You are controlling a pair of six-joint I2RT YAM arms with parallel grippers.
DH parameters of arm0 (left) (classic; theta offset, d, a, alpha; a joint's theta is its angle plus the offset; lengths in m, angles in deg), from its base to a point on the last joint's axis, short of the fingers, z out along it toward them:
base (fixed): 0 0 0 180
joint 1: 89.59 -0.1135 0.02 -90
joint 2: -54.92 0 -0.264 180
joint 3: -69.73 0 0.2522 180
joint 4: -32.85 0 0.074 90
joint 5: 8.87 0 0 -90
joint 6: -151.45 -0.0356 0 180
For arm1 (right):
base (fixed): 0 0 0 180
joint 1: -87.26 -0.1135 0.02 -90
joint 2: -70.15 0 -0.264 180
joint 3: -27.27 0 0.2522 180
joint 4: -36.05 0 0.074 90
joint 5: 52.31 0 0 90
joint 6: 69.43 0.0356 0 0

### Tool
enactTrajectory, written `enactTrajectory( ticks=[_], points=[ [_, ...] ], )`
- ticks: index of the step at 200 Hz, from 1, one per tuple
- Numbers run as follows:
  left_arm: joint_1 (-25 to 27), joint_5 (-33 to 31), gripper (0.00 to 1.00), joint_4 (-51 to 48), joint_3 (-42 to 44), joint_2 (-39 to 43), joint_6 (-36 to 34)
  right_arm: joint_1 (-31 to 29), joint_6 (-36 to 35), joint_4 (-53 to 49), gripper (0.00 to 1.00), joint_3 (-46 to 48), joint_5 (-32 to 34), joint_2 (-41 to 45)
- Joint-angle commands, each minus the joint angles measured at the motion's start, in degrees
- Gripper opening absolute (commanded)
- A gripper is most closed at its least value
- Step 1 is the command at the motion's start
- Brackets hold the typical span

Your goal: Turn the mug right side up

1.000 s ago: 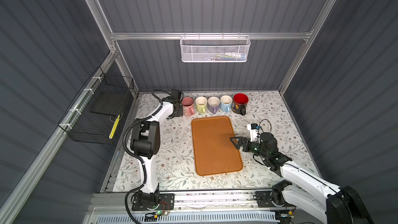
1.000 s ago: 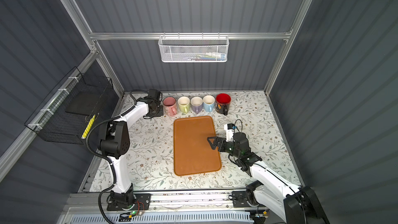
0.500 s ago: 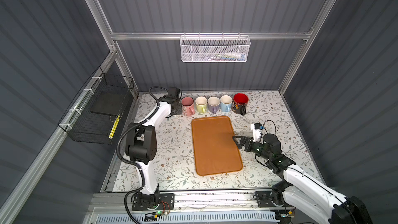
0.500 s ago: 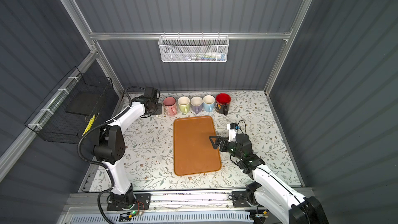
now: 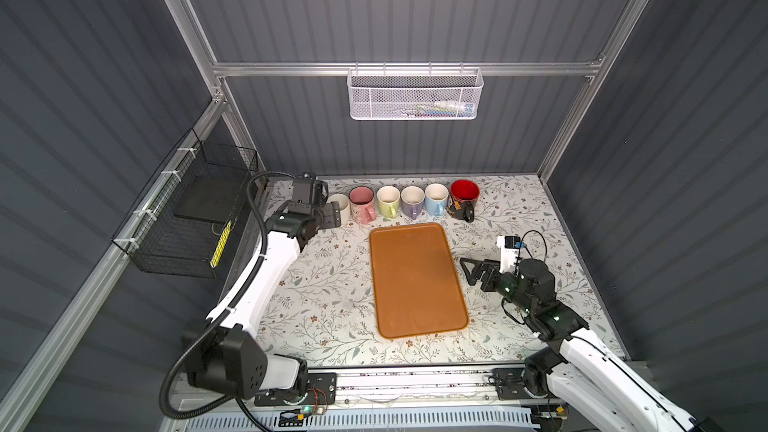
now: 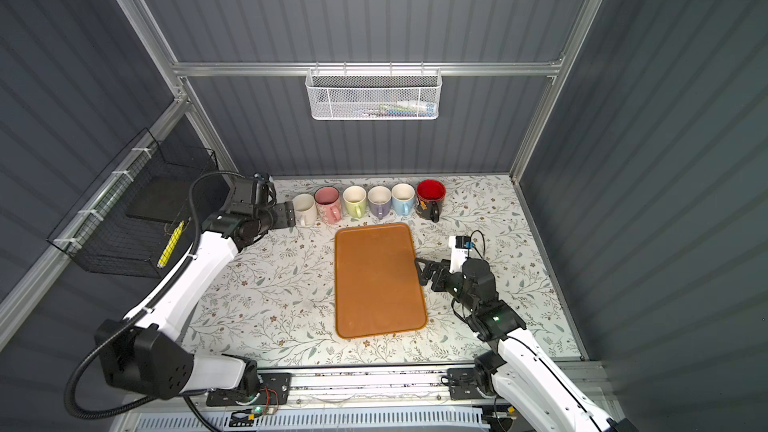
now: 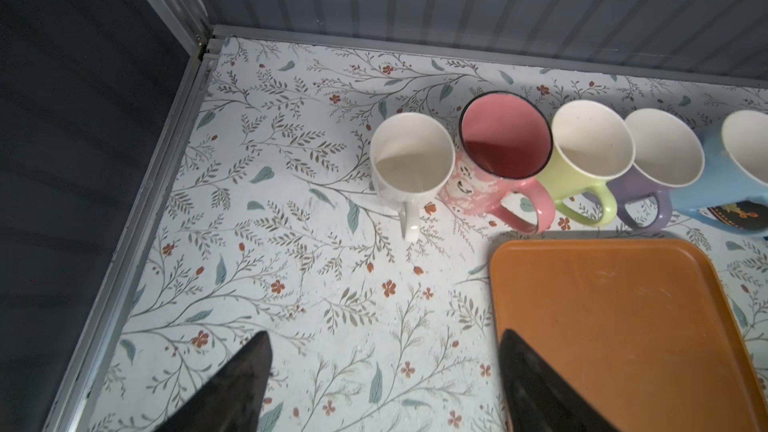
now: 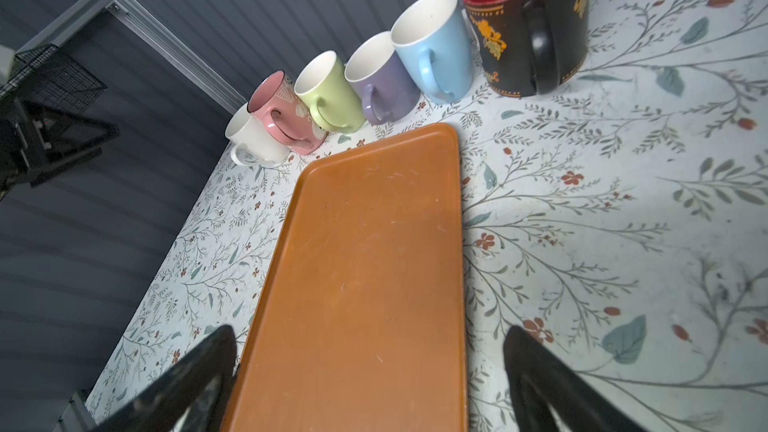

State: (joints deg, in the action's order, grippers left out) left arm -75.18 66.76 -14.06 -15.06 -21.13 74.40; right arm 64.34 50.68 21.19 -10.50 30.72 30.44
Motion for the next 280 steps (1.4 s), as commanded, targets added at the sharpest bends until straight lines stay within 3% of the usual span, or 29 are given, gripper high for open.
enactTrajectory(
  ticks=[1,18,42,82,102,141,192,216,251,280],
  points=[
    [-0.4,-3.4,0.93,0.0,4.6,4.4,2.4,0.1,-1.9,-8.5,0.99,-4.0,4.5,0.3],
    [-0.4,-6.5,0.99,-0.3,7.5,7.0,4.4,0.1,-2.6,-10.1,0.99,-4.1,5.3,1.6],
    [-0.4,-9.6,1.0,2.6,13.6,11.1,5.7,0.2,-3.9,-10.9,0.99,-2.1,6.8,5.8],
    [-0.5,-13.5,1.0,22.3,29.6,17.4,2.0,0.2,-8.8,-12.0,0.99,1.5,15.6,15.3],
    [-0.5,-16.0,1.0,31.1,33.7,14.8,1.7,0.3,-10.2,-11.3,0.99,2.6,22.6,18.0],
    [-0.5,-17.5,1.0,39.1,30.9,1.1,-2.1,1.5,-17.8,-0.2,0.99,6.4,28.9,16.1],
    [-1.6,-20.3,1.0,53.2,31.2,-10.9,-9.2,2.1,-29.9,29.0,0.99,14.8,37.1,2.1],
    [-4.4,-14.3,1.0,61.8,34.9,-13.1,-11.8,3.7,-33.8,37.6,0.99,14.4,38.1,-8.5],
    [-7.2,-11.7,1.0,67.2,37.6,-16.0,-11.2,9.0,-29.5,53.1,0.99,16.3,35.2,-20.7],
    [-8.7,-8.3,1.0,71.9,39.2,-17.4,-10.8,11.7,-28.5,54.9,0.99,12.7,33.2,-28.5]
  ],
)
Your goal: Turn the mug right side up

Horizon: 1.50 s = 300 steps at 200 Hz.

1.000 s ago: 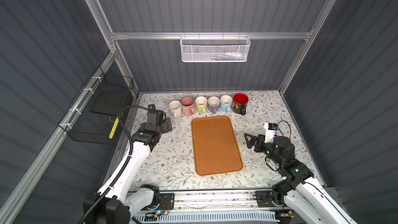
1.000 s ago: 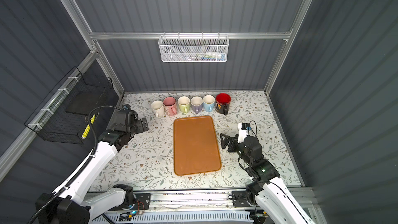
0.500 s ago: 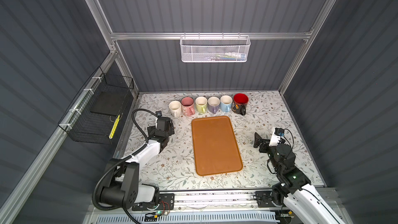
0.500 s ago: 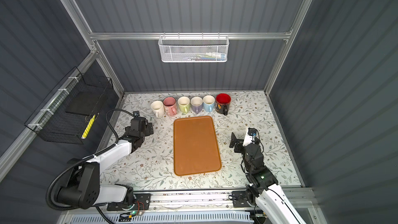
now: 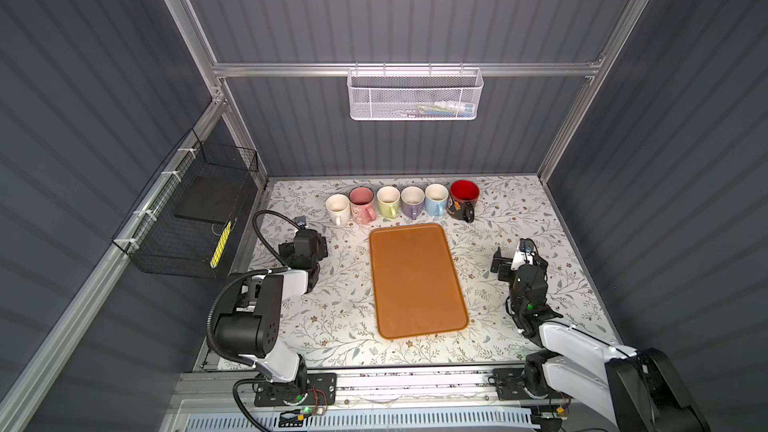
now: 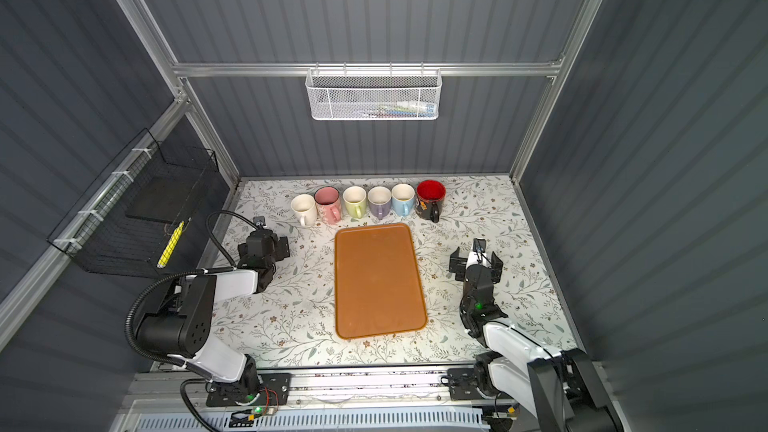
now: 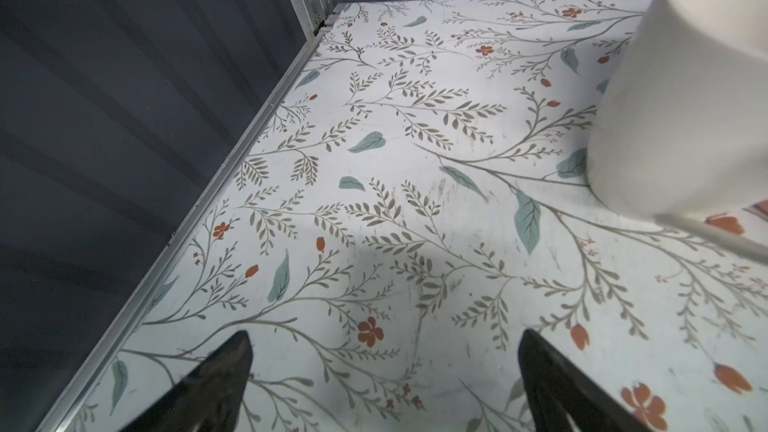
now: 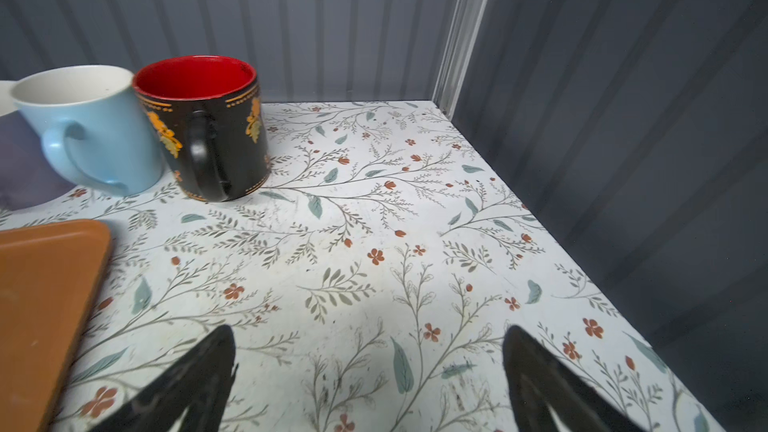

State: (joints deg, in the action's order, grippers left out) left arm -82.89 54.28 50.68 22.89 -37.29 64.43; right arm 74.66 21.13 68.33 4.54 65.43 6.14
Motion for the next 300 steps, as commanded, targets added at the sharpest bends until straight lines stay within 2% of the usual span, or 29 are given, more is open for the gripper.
enactTrajectory(
  ticks=[1,32,51,68,79,101,121,150,160,176,191,212,220,232,242,253,300],
  points=[
    [-1.1,4.4,1.0,7.2,1.2,-1.3,-0.8,1.4,1.1,7.8,0.99,-2.5,-1.6,-4.4],
    [-5.1,13.5,1.0,7.3,0.5,-3.1,0.5,2.9,-0.8,4.0,0.99,-7.4,-2.1,-8.9],
    [-6.0,17.5,1.0,4.5,-1.7,-4.3,0.0,3.7,-2.9,11.1,0.99,-5.8,-0.8,-11.1],
    [-5.9,21.5,1.0,5.2,-1.8,-5.1,-1.8,6.5,-0.2,20.0,0.99,-3.0,-0.7,-15.1],
    [-6.0,22.4,1.0,8.2,0.0,-4.7,-2.1,7.8,-0.1,28.8,0.99,-0.6,-1.7,-17.9],
    [-5.9,21.3,1.0,18.8,6.4,-3.8,-1.6,7.7,0.4,27.4,0.99,0.9,-3.5,-15.5],
    [-5.6,20.3,1.0,31.9,12.1,-5.6,-1.6,7.2,-0.1,38.8,0.99,5.7,-4.1,-18.1],
    [-4.7,21.8,1.0,31.8,12.7,-5.2,-3.4,6.9,-1.3,38.7,0.99,7.6,-7.7,-15.2],
    [-4.7,22.1,1.0,32.1,12.3,-5.7,-3.6,6.9,-1.9,38.8,0.99,6.6,-9.4,-17.4],
    [-4.7,23.3,1.0,25.7,9.2,-5.5,-3.8,6.8,-4.5,38.8,0.99,3.9,-14.1,-22.7],
    [-4.8,23.7,1.0,19.5,5.4,-6.2,-4.3,6.5,-4.7,38.8,0.99,3.4,-13.4,-23.0],
    [-4.8,23.9,1.0,19.8,5.7,-6.2,-4.2,7.1,-4.8,38.6,0.99,1.4,-13.1,-24.6],
    [-4.8,23.9,1.0,19.8,5.6,-6.2,-4.2,7.6,-4.0,34.2,0.99,-0.2,-12.6,-24.0],
    [-4.8,23.8,1.0,19.7,5.6,-6.2,-4.2,9.8,-0.9,18.1,0.99,-5.4,-13.9,-20.0],
    [-4.8,23.8,1.0,19.7,5.6,-6.2,-4.2,13.1,2.0,8.6,0.99,-9.8,-19.1,-19.2],
    [-4.8,23.6,1.0,19.8,5.6,-6.2,-4.2,16.2,4.2,9.7,0.99,-9.7,-23.8,-19.7],
    [-4.7,23.5,1.0,20.0,5.7,-6.1,-4.3,15.8,3.7,10.9,0.99,-9.0,-23.1,-19.4]
  ],
)
